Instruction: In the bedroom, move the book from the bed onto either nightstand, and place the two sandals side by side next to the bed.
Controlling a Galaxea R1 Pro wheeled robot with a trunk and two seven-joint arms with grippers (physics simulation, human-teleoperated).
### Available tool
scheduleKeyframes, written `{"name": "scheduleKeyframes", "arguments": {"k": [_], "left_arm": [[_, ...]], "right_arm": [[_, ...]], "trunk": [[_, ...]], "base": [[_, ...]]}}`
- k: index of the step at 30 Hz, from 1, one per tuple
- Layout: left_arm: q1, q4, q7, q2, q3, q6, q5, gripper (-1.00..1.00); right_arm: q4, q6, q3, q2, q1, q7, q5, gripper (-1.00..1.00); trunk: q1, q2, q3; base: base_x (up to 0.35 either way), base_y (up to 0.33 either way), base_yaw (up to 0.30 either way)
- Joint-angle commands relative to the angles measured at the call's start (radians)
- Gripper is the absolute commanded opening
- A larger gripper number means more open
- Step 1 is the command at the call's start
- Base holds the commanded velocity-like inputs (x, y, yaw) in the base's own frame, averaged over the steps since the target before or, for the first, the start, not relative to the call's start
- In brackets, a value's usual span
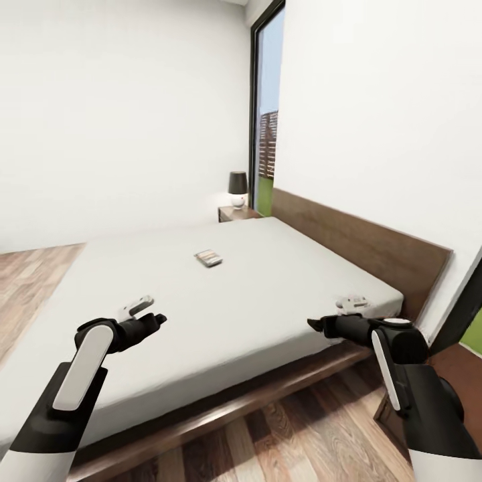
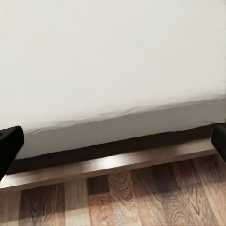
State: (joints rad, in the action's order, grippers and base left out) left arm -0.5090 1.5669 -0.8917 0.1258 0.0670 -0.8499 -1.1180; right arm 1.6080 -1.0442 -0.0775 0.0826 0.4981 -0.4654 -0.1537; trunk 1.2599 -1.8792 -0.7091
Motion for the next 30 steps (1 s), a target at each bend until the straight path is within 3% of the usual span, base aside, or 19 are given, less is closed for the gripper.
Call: {"name": "scheduleKeyframes", "arguments": {"k": [1, 30], "left_arm": [[-0.001, 0.001, -0.01, 0.001, 0.002, -0.001, -0.009, 1.0], [0.001, 0.0, -0.009, 0.004, 0.0, -0.001, -0.009, 1.0]], "right_arm": [[0.001, -0.003, -0.001, 0.0, 0.001, -0.01, -0.01, 1.0], [0.001, -0.003, 0.006, 0.0, 0.0, -0.01, -0.011, 1.0]], "trunk": [[0.0, 0.0, -0.001], [0.0, 0.0, -0.002]], "base": [[0.288, -0.184, 0.278], [0.266, -0.223, 0.28]]}}
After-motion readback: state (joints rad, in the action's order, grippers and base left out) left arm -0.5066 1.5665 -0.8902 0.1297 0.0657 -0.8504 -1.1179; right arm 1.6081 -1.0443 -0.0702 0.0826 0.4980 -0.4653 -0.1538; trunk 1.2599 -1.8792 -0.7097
